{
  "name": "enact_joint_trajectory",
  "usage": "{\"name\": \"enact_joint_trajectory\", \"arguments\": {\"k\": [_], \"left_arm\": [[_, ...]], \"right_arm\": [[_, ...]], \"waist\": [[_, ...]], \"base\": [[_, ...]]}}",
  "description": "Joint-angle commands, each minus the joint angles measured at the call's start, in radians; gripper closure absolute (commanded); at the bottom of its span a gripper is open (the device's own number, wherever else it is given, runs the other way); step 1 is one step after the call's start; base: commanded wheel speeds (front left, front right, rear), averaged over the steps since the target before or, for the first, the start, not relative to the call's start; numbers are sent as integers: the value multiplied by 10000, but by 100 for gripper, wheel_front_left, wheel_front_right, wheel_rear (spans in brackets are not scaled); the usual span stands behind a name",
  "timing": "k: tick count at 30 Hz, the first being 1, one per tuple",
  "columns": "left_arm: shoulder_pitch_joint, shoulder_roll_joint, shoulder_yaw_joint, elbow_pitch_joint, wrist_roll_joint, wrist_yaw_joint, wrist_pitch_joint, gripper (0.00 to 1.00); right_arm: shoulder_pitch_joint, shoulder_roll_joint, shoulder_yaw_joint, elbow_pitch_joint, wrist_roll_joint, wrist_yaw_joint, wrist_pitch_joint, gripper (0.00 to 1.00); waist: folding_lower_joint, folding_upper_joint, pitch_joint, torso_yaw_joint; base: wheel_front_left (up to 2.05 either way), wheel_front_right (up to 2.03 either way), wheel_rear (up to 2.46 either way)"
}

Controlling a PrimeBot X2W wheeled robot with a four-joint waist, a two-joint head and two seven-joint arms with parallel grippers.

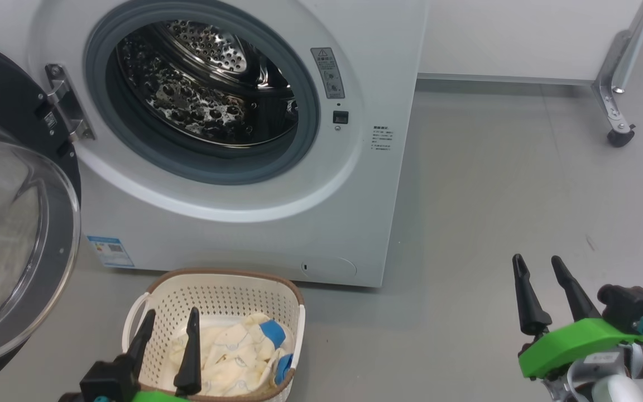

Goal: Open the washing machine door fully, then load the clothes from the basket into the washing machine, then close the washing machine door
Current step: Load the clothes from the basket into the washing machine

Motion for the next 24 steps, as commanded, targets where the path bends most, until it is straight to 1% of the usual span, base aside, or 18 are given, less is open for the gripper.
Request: {"name": "enact_joint_trajectory", "arguments": {"k": [1, 16, 24], "left_arm": [[-564, 59, 327, -249, 115, -50, -142, 0], [-570, 57, 233, -193, 128, -60, -143, 0], [-692, 13, 96, -68, 114, -24, -38, 0]], "right_arm": [[-444, -53, 170, -369, -53, 104, 1, 0], [-432, -47, 197, -393, -58, 104, 7, 0], [-463, -109, 206, -470, -63, 104, 88, 0]], "waist": [[0, 0, 5, 13], [0, 0, 108, -17], [0, 0, 585, -115]], "base": [[0, 0, 0], [0, 0, 0], [0, 0, 0]]}}
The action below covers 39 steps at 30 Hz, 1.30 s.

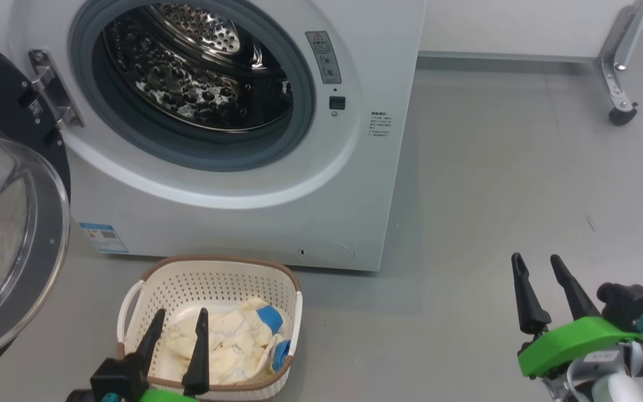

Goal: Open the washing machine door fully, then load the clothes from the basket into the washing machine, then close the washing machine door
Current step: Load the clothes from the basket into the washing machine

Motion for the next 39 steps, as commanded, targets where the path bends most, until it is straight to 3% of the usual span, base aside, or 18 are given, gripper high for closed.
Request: {"name": "enact_joint_trajectory", "arguments": {"k": [1, 13, 28, 39], "left_arm": [[-613, 30, 319, -210, 110, 61, -11, 0], [-2032, -185, 285, 1225, 22, 97, 264, 0], [-5487, -108, -44, 5602, 171, -787, 453, 0], [-7672, 243, -416, 9261, 241, -1401, 1747, 0]], "right_arm": [[-484, -127, 194, -422, -64, 104, 19, 0], [-1225, -470, 98, -627, -189, 104, 155, 0], [-2227, -905, 344, -867, -192, 104, 120, 0], [-2708, -944, 637, -936, -256, 104, -74, 0]], "waist": [[0, 0, 258, -46], [0, 0, 2713, -429], [0, 0, 5698, -975], [0, 0, 7177, -1630]], "base": [[0, 0, 0], [0, 0, 0], [0, 0, 0], [0, 0, 0]]}}
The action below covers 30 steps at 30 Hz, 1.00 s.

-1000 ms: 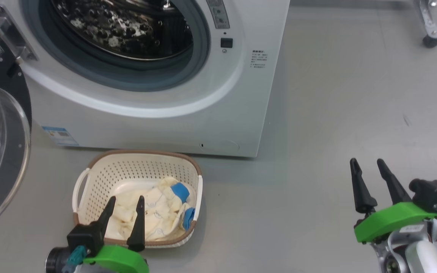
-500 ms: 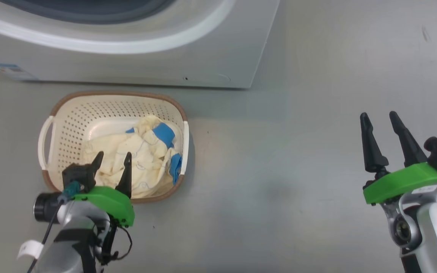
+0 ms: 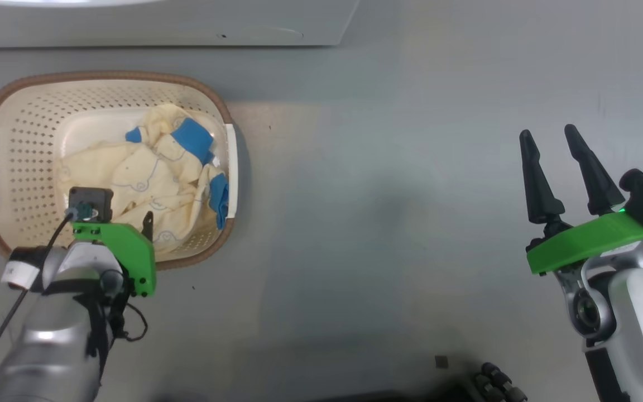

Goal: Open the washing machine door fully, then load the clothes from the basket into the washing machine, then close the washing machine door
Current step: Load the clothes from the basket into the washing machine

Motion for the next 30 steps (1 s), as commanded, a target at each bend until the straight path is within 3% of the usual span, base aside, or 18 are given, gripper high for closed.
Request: {"name": "enact_joint_trajectory", "arguments": {"k": [1, 13, 26, 27, 28, 29, 30], "left_arm": [[-160, 529, 105, 272, 106, -86, 255, 0], [-1571, 1293, -385, 1306, 61, -457, 1713, 0], [-2422, 1283, -887, 1330, -1140, -487, 3277, 0], [-2448, 1279, -921, 1334, -1191, -487, 3297, 60], [-2448, 1279, -921, 1334, -1191, -487, 3297, 60], [-2474, 1283, -938, 1337, -1234, -487, 3236, 100], [-2466, 1244, -973, 1342, -1275, -487, 3211, 100]], "right_arm": [[59, -162, 193, -331, -80, 104, -101, 0], [-331, -29, 365, -463, -99, 104, -303, 0], [-652, 14, 550, -619, -238, 104, -453, 0], [-662, 18, 548, -617, -251, 104, -458, 0], [-662, 18, 548, -617, -251, 104, -458, 0], [-674, 23, 541, -616, -267, 104, -457, 0], [-684, 29, 533, -614, -282, 104, -456, 0]], "waist": [[-2, 1, 470, -335], [-2, 1, 1771, -887], [-2, 1, 2754, -1166], [-2, 1, 2771, -1161], [-2, 1, 2771, -1161], [-2, 1, 2779, -1152], [-2, 1, 2771, -1141]], "base": [[0, 0, 0], [0, 0, 0], [0, 0, 0], [0, 0, 0], [0, 0, 0], [0, 0, 0], [0, 0, 0]]}}
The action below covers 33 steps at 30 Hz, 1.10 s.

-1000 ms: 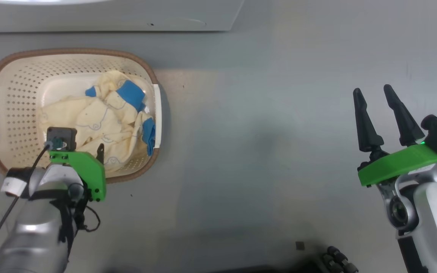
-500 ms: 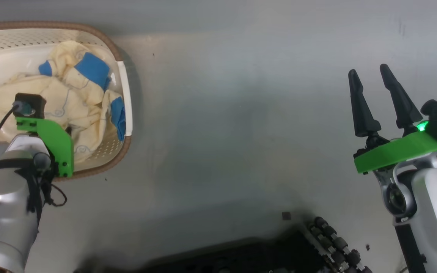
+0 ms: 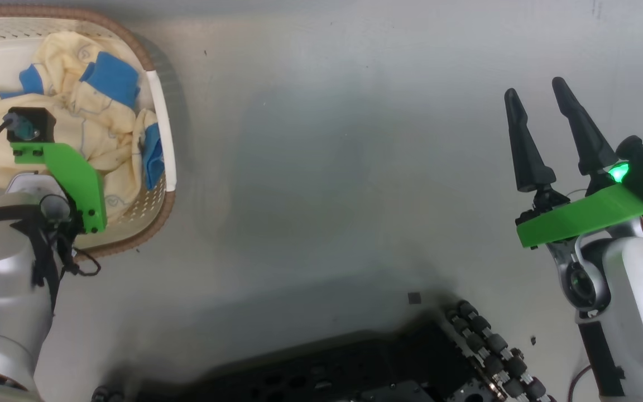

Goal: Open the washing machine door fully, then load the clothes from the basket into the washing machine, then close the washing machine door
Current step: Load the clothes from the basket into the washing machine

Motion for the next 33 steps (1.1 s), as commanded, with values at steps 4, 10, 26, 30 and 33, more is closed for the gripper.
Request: {"name": "enact_joint_trajectory", "arguments": {"k": [4, 10, 26, 30, 33], "left_arm": [[330, 239, 78, -55, -336, 5, -251, 100], [630, 126, -270, -23, -329, 5, -803, 100], [1682, -320, -584, -82, -790, 10, -3299, 100], [1925, -297, -528, -63, -801, 337, -4313, 100], [2140, -297, -519, -137, -750, 657, -4830, 100]], "right_arm": [[208, -11, 111, -249, -142, 104, -69, 0], [164, -45, 20, -204, -195, 104, -77, 0], [376, -170, -21, -63, -256, 104, 192, 0], [544, -135, -1, 26, -229, 104, 234, 0], [670, -85, 21, 96, -196, 104, 242, 0]], "waist": [[-1, 0, -189, 99], [-1, 0, -790, 317], [-1, 0, -3543, 1049], [-1, 0, -4239, 1154], [-1, 0, -4711, 1200]], "base": [[0, 0, 0], [0, 0, 0], [0, 0, 0], [0, 0, 0], [0, 0, 0]]}}
